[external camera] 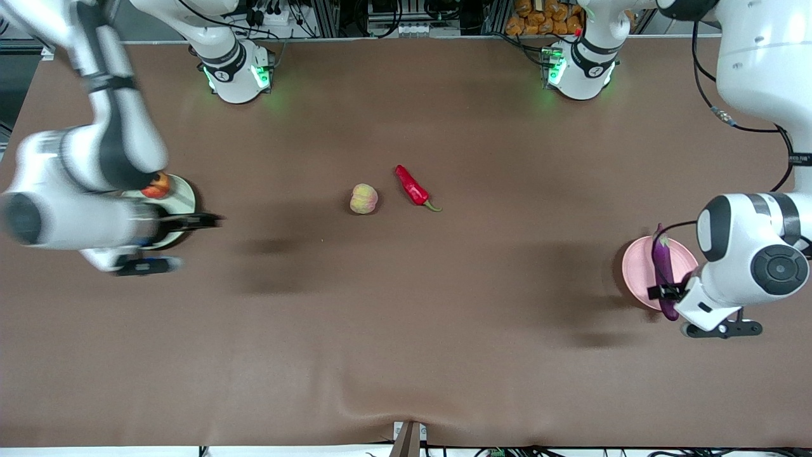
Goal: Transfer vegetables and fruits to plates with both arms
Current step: 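Grasp the peach with the right gripper while the left gripper releases eggplant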
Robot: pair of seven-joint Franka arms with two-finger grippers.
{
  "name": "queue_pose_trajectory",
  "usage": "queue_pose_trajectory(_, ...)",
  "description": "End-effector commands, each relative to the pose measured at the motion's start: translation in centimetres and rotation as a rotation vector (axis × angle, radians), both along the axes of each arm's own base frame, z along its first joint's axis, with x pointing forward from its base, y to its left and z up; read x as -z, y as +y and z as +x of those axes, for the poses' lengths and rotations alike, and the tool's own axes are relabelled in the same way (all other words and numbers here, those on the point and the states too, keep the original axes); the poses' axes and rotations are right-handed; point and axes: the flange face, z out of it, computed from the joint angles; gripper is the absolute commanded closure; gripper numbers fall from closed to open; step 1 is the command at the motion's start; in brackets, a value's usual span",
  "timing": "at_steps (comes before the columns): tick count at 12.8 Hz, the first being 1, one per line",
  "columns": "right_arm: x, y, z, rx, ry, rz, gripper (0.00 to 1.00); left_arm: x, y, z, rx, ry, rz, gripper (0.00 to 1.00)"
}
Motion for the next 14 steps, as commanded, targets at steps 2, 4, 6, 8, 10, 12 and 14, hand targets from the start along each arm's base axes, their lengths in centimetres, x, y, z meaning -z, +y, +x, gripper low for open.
queue_pose_trajectory(2, 0.2, 10.3, -2.2, 0.123, 0.035, -0.013, 0.00, -0.8, -7.0, -2.1, -0.092, 0.060, -0.013, 0.00)
queue_pose_trajectory(4, 2.8, 15.4, -3.5, 0.237, 0.048, -0.068, 0.00, -0.4, -9.7, -2.8, -0.179, 0.078, -0.033, 0.00)
queue_pose_trajectory(6, 5.8, 18.6, -4.4, 0.322, 0.051, -0.106, 0.00, -0.2, -11.7, -3.4, -0.290, 0.125, -0.131, 0.00)
queue_pose_trajectory(8, 8.4, 22.7, -6.6, 0.348, 0.060, -0.144, 0.00, -0.6, -14.0, -4.0, -0.378, 0.138, -0.162, 0.00)
queue_pose_trajectory(10, 11.1, 25.0, -8.1, 0.377, 0.056, -0.174, 0.00, -1.1, -15.8, -4.4, -0.453, 0.148, -0.188, 0.00)
queue_pose_trajectory(12, 13.2, 25.2, -9.2, 0.361, 0.057, -0.198, 0.00, -0.9, -18.5, -5.3, -0.519, 0.172, -0.199, 0.00)
queue_pose_trajectory(14, 13.9, 24.9, -9.6, 0.347, 0.052, -0.219, 0.00, -1.4, -20.3, -6.0, -0.545, 0.176, -0.202, 0.00)
